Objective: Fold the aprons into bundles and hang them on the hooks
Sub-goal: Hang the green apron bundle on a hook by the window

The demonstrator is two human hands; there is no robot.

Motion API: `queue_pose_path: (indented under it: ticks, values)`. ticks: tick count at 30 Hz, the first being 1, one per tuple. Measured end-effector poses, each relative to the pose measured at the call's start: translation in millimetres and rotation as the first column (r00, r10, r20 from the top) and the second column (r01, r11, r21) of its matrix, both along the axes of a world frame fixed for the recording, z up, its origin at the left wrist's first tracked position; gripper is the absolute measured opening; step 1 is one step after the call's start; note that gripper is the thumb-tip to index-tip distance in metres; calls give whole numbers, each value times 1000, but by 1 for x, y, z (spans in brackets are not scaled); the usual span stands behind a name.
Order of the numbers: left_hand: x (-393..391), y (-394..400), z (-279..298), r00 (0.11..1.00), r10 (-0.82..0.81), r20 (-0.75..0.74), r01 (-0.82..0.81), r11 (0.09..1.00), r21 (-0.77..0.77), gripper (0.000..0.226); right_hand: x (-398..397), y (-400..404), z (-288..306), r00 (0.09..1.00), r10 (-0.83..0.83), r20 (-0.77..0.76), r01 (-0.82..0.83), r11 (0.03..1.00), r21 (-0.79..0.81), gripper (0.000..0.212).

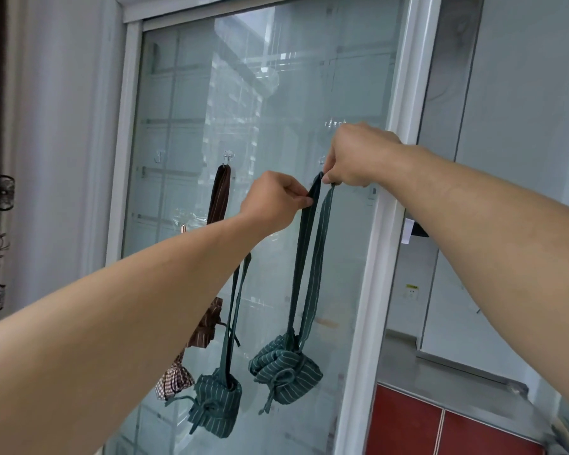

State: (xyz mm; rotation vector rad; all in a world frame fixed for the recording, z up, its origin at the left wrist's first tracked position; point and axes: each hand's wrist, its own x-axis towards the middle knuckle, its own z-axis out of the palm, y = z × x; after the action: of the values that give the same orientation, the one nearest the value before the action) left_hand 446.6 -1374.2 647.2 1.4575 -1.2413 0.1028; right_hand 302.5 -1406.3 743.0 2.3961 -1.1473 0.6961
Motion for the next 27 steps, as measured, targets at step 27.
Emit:
queue_pose_path:
  ticks: [27]
  values:
    - [17,134,-117,998,-28,63,-13,826,564,55,15,31,-172,602,6,-798,457,817,351,68]
